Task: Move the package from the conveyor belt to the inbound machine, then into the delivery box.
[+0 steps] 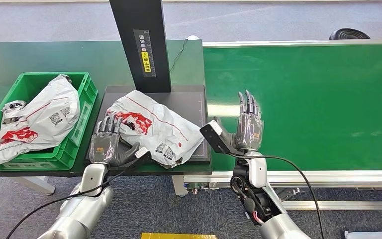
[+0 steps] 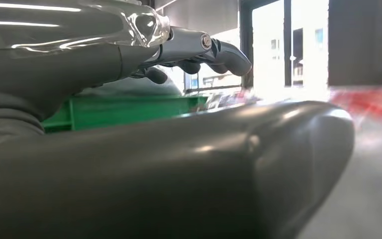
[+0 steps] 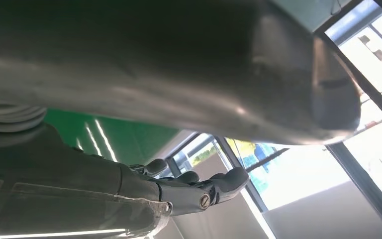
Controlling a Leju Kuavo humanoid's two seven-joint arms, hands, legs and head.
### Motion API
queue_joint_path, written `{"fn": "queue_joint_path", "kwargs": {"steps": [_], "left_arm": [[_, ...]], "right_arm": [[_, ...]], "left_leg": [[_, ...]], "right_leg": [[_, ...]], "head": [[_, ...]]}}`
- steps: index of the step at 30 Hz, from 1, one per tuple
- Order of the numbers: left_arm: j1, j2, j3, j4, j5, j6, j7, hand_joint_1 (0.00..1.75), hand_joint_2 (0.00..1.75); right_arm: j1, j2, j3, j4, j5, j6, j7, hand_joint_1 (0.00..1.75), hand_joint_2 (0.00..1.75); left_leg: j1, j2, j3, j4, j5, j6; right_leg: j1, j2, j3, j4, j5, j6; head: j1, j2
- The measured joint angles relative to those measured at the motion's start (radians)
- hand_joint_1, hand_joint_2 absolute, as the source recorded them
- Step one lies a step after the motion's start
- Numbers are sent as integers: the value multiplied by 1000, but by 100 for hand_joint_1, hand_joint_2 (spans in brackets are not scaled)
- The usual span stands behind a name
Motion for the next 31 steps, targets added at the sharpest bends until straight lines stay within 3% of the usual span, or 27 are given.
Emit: {"fn": "queue_joint_path", "kwargs": {"steps": [6,10,31], "left_arm": [[-22,2,-1,78,0,0,22,0,0],[-26,5,-1,108,0,0,16,0,175],[-48,6,13,119,0,11,-6,0,175]], "right_arm": [[13,1,0,-44,30,11,-4,0,0],[16,4,2,-53,44,15,-4,0,0],[28,7,5,-65,47,19,-9,0,0]], "left_leg": [[0,0,0,0,0,0],[0,0,0,0,0,0],[0,0,6,-1,0,0]], "right_leg": [[0,0,0,0,0,0],[0,0,0,0,0,0],[0,0,7,0,0,0]], "head": [[0,0],[0,0],[0,0]]}}
